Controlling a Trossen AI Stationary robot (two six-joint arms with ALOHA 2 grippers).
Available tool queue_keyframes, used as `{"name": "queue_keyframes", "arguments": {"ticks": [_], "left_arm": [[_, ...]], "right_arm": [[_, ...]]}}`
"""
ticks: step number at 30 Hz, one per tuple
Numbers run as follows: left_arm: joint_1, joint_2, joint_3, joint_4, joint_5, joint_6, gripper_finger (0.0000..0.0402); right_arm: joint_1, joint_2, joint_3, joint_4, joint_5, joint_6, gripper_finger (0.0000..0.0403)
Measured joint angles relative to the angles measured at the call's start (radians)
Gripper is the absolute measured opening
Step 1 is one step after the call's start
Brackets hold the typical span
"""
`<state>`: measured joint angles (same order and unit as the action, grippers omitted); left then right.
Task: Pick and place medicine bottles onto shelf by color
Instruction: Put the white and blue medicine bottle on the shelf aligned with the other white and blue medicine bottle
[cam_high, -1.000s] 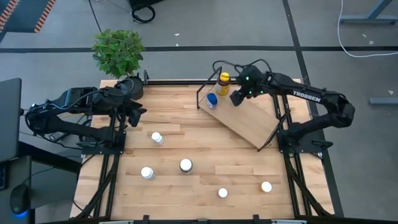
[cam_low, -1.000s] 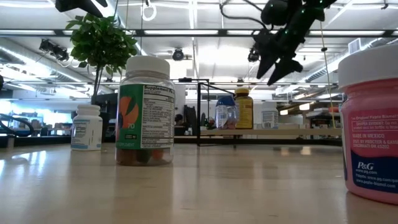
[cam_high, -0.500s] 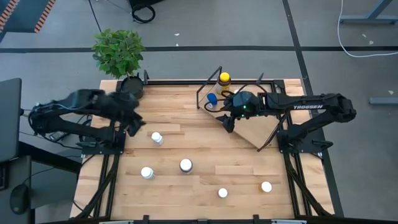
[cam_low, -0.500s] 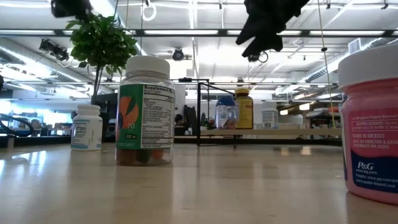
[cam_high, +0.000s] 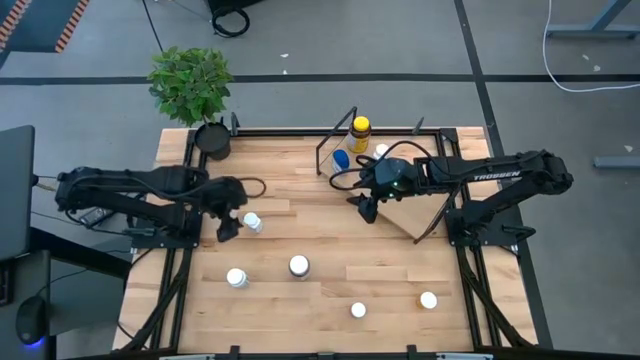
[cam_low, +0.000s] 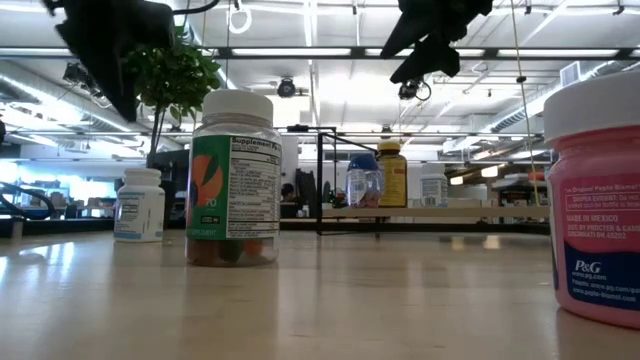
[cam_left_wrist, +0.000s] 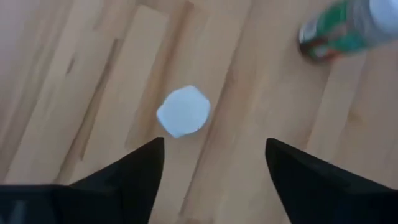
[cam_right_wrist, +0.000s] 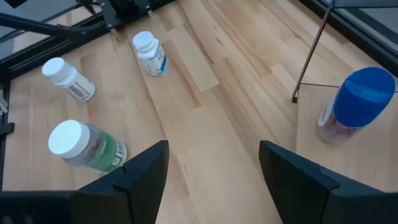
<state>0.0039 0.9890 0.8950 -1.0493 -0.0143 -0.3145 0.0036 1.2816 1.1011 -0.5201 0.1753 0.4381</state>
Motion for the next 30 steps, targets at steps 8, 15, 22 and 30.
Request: {"name": "queue_keyframes", "arguments": {"ticks": [8, 15, 22, 30], "left_arm": [[-0.057, -0.001, -0.108, 0.147, -0.081, 0.192, 0.0341], [-0.057, 0.012, -0.192, 0.226, -0.093, 0.154, 0.0351], [-0.056, 0.095, -0.187, 0.262, -0.116, 0.12, 0.0351], [-0.056, 0.227, -0.187, 0.279, -0.123, 0.034, 0.035]], "right_arm": [[0.0, 0.0, 0.0, -0.002, 0.004, 0.0, 0.0257], [0.0, 0.0, 0.0, -0.002, 0.004, 0.0, 0.0257], [0.0, 0.0, 0.0, 0.002, 0.004, 0.0, 0.0257], [0.0, -0.001, 0.0, 0.003, 0.004, 0.004, 0.0257]]}}
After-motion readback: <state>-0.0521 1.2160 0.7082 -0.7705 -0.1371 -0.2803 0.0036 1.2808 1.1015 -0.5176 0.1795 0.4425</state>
